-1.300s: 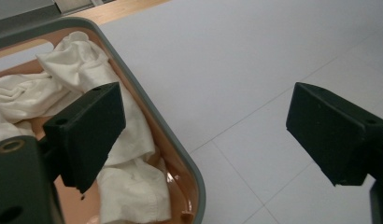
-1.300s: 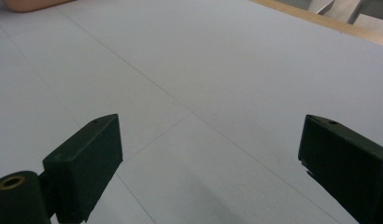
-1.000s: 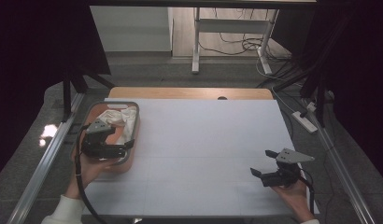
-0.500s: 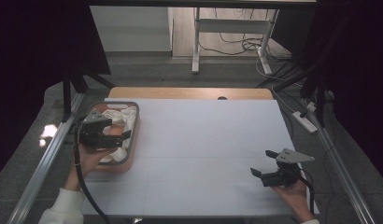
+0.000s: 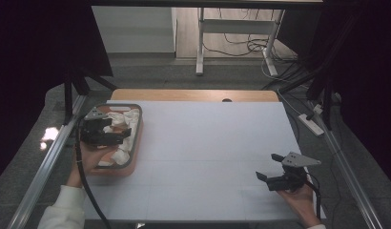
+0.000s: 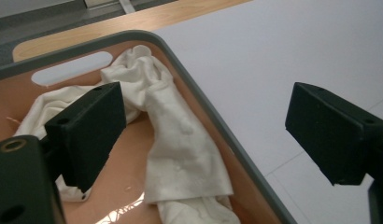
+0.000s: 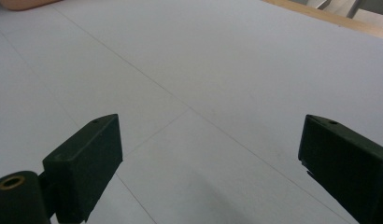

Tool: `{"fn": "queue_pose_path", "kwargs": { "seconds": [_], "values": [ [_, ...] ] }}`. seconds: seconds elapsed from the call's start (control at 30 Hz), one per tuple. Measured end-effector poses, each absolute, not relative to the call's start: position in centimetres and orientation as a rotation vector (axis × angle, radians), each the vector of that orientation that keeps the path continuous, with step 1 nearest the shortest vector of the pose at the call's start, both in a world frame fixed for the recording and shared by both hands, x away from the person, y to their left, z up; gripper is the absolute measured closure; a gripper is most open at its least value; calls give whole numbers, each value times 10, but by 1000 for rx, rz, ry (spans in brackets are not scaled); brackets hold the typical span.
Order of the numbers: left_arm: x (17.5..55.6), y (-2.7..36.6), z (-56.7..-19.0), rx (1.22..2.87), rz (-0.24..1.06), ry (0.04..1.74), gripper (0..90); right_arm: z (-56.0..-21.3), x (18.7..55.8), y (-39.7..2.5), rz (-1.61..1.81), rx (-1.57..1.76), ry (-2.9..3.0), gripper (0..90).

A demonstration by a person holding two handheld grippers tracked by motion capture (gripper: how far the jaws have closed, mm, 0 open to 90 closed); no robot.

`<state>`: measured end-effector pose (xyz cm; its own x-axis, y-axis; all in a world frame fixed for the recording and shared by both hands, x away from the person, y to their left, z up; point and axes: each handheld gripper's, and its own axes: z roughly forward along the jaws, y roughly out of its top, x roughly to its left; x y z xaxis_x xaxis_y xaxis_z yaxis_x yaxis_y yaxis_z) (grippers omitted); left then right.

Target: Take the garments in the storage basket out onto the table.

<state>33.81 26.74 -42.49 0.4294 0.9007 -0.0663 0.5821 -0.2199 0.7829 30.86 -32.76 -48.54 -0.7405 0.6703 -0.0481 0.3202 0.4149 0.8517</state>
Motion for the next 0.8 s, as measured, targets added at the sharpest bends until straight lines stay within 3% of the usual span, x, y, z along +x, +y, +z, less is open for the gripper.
{"fn": "queue_pose_path", "kwargs": {
  "seconds": [0.2, 0.8],
  "values": [
    [347, 273, -423, 1893, 562, 1266, 125, -488, 310, -327, 1258, 851, 2300, 61],
    [382, 297, -422, 1890, 508, 1361, 121, -490, 309, -325, 1229, 850, 2306, 61]
  ]
}}
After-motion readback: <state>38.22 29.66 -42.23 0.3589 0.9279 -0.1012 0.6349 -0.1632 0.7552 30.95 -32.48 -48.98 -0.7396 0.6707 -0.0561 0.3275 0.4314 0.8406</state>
